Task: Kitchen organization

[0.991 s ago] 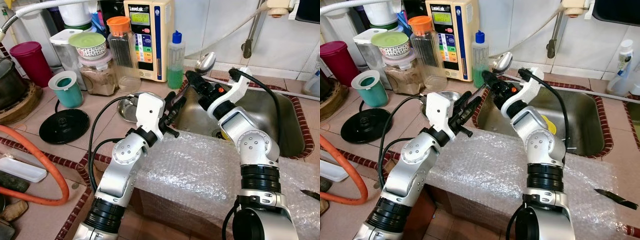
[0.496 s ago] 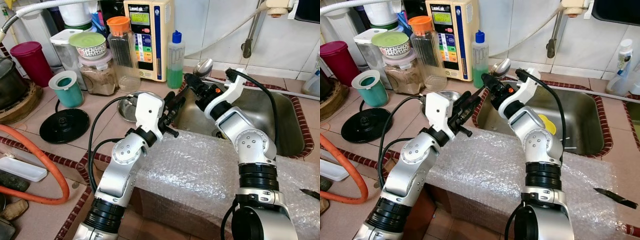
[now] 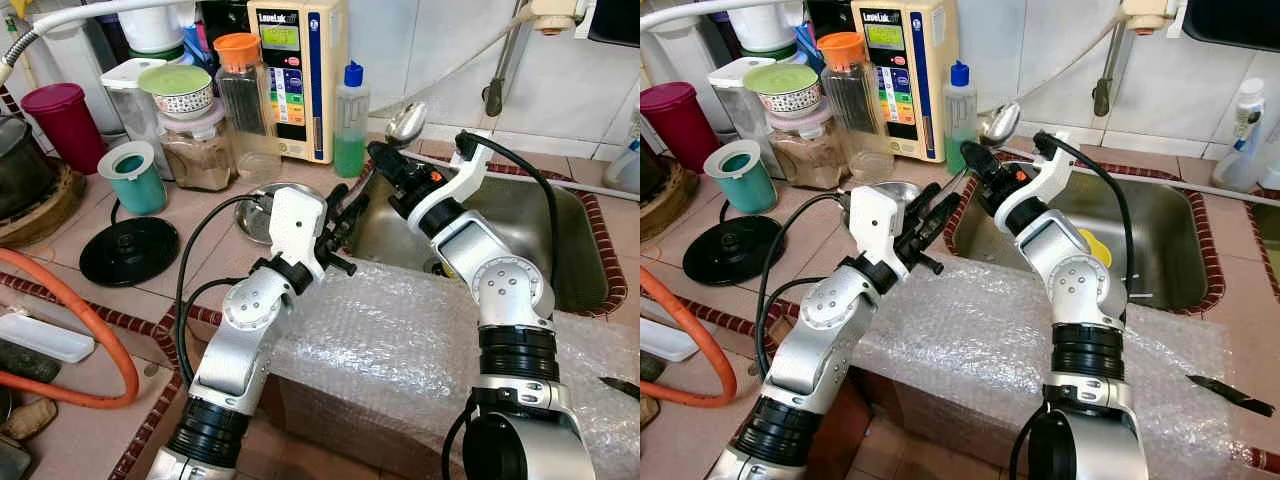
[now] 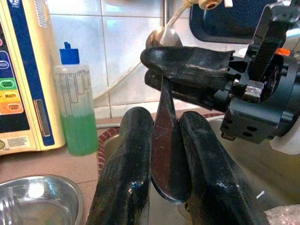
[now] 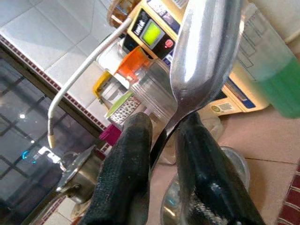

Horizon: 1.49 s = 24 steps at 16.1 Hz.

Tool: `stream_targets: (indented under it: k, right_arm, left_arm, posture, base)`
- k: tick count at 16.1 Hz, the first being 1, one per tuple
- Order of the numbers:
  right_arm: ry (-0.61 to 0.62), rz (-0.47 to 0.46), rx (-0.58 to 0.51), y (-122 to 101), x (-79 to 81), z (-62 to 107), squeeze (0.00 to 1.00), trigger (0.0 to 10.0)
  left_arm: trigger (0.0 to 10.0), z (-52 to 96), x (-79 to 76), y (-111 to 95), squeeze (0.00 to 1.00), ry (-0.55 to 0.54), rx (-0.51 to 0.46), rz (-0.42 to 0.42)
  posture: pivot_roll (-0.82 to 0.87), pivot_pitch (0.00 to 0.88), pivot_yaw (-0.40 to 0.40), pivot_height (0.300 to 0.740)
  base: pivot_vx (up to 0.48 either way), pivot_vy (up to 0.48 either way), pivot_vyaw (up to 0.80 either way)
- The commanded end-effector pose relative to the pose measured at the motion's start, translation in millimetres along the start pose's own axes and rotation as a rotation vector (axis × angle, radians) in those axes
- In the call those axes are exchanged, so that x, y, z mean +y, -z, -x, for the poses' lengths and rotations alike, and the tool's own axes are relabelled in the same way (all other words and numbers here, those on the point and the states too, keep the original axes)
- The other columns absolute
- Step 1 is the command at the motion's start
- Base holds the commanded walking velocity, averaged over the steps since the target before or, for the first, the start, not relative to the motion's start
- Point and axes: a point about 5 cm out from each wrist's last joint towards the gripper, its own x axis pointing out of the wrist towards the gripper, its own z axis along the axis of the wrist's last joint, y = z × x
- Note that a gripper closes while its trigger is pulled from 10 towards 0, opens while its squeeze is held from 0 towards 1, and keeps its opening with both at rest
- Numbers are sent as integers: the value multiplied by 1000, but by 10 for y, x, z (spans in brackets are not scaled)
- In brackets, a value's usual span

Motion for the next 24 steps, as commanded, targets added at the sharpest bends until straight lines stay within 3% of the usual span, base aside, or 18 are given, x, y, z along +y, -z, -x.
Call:
stream_targets:
  k: [1,2,3,4,5,6,14,15,16,18,19,22,24]
  right_arm:
    - [22,26,18,-3,2,-21,0,0]
    - [41,29,6,-24,-19,-20,0,0]
    - [64,35,-9,-46,-40,-17,0,0]
    - [99,38,-31,-74,-73,-12,0,0]
    - [133,38,-50,-104,-109,-8,0,0]
    - [150,44,-58,-116,-125,-6,0,0]
    - [320,103,-169,-298,-323,69,0,0]
    - [393,287,-162,-364,-443,133,0,0]
    - [415,352,-159,-386,-480,154,0,0]
    - [502,822,-67,-432,-664,276,0,0]
    - [513,926,-38,-430,-695,299,0,0]
    - [564,1025,-18,-446,-825,383,0,0]
    - [567,1144,62,-360,-922,440,0,0]
  left_arm:
    - [4353,-33,-46,-91,0,27,-47,-18]
    - [4745,-30,-52,-75,0,33,-42,-20]
    - [8235,-28,-52,-62,0,34,-36,-21]
    - [10000,-27,-55,-47,0,37,-30,-24]
    - [10000,-28,-49,-20,192,34,-17,-25]
    - [10000,-28,-47,-9,1000,34,-13,-21]
    - [10000,0,-31,83,1000,33,27,-23]
    - [10000,40,-36,175,1000,61,96,12]
    - [10000,55,-38,201,1000,69,113,17]
    - [10000,132,-28,276,1000,83,151,5]
    - [10000,142,-22,283,1000,80,155,3]
    - [10000,160,69,286,1000,17,168,-32]
    - [10000,160,86,266,1000,15,161,-47]
  posture:
    - [-25,0,53,740]
    - [-27,0,56,740]
    - [-28,0,59,740]
    - [-28,0,60,740]
    - [-29,0,61,740]
    - [-31,0,64,740]
    - [-32,0,68,740]
    - [-32,0,68,740]
    - [-31,0,65,740]
    - [-33,0,67,740]
    - [-33,0,67,740]
    - [-29,0,73,740]
    - [-22,0,72,740]
  base:
    - [0,0,0]
    - [0,0,0]
    - [0,0,0]
    - [0,0,0]
    - [0,0,0]
    - [0,0,0]
    - [0,0,0]
    - [0,0,0]
    - [0,0,0]
    - [0,0,0]
    - [0,0,0]
    - [0,0,0]
    - [0,0,0]
